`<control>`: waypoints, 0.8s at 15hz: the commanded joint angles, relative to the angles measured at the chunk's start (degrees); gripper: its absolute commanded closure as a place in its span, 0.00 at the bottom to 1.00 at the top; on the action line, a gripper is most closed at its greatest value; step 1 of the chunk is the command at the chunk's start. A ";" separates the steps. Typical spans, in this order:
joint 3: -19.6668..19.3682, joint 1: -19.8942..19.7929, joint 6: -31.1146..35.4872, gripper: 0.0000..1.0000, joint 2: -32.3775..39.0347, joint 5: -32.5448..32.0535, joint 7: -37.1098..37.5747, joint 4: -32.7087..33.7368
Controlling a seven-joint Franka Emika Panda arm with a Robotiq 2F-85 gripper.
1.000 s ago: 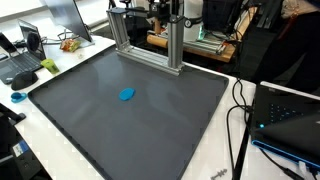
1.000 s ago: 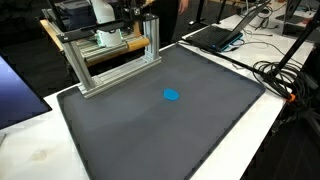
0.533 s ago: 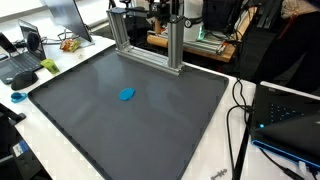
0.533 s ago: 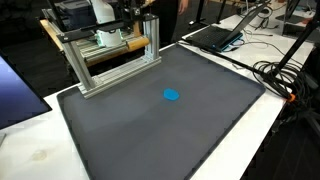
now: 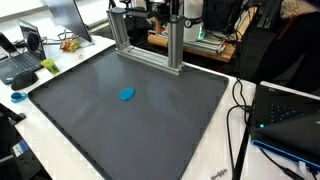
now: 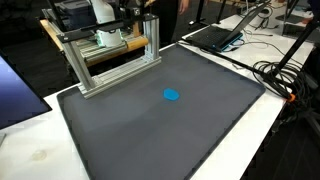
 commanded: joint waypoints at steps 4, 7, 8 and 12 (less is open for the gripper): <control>-0.24 0.00 -3.14 0.00 0.87 -0.35 -1.03 3.22; 0.14 -0.34 -5.37 0.00 0.34 -1.43 -0.72 5.23; 0.28 -0.46 -6.07 0.00 0.29 -1.99 -0.67 6.12; -0.66 -0.26 -8.20 0.00 2.87 -1.96 -2.00 12.97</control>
